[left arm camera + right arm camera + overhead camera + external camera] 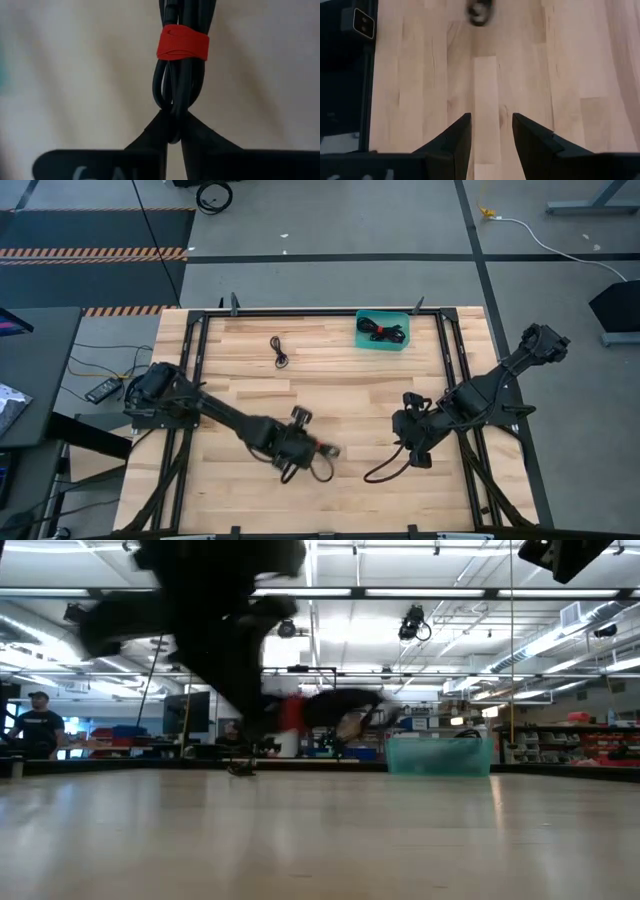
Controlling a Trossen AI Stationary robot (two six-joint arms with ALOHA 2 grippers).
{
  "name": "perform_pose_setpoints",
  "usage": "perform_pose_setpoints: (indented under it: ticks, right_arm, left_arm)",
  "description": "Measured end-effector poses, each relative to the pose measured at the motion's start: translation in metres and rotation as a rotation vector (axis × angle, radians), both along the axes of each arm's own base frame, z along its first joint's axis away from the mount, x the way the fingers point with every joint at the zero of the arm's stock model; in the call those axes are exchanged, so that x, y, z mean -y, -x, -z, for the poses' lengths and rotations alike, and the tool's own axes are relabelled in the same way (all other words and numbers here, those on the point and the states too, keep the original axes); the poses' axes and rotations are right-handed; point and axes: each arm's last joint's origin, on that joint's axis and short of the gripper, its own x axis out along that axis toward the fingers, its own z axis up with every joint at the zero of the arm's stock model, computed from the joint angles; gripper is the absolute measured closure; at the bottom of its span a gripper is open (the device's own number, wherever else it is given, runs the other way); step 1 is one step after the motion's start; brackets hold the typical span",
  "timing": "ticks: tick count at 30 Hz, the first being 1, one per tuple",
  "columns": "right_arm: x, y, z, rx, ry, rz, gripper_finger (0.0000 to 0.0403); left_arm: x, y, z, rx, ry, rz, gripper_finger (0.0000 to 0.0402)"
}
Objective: Pick and place USB-C Cables
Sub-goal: Put the bottom black usb cable into the bin
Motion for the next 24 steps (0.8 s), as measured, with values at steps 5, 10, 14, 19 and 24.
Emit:
perform_pose_setpoints:
  ticks: [5, 10, 14, 19, 24]
  right_arm:
    - [0.001, -0.001, 0.000, -0.003, -0.016, 0.017, 0.0254]
    - [-0.005, 0.003, 0.000, -0.047, -0.102, 0.024, 0.0254]
    - [-0.010, 0.006, 0.000, -0.048, -0.108, 0.008, 0.0254]
    - [-0.012, 0.004, -0.002, -0.012, -0.107, -0.018, 0.0254]
    - [-0.009, -0.002, -0.004, 0.084, -0.024, -0.023, 0.0254]
  left_arm:
    - [-0.035, -0.029, -0.038, 0.134, -0.135, -0.128, 0.0371]
    - [-0.101, -0.052, -0.059, 0.194, -0.158, -0.244, 0.0371]
    - [-0.158, -0.065, -0.066, 0.288, -0.118, -0.282, 0.0371]
    - [-0.211, -0.074, -0.081, 0.470, -0.060, -0.245, 0.0371]
    - [-0.238, -0.083, -0.096, 0.704, 0.056, -0.093, 0.0371]
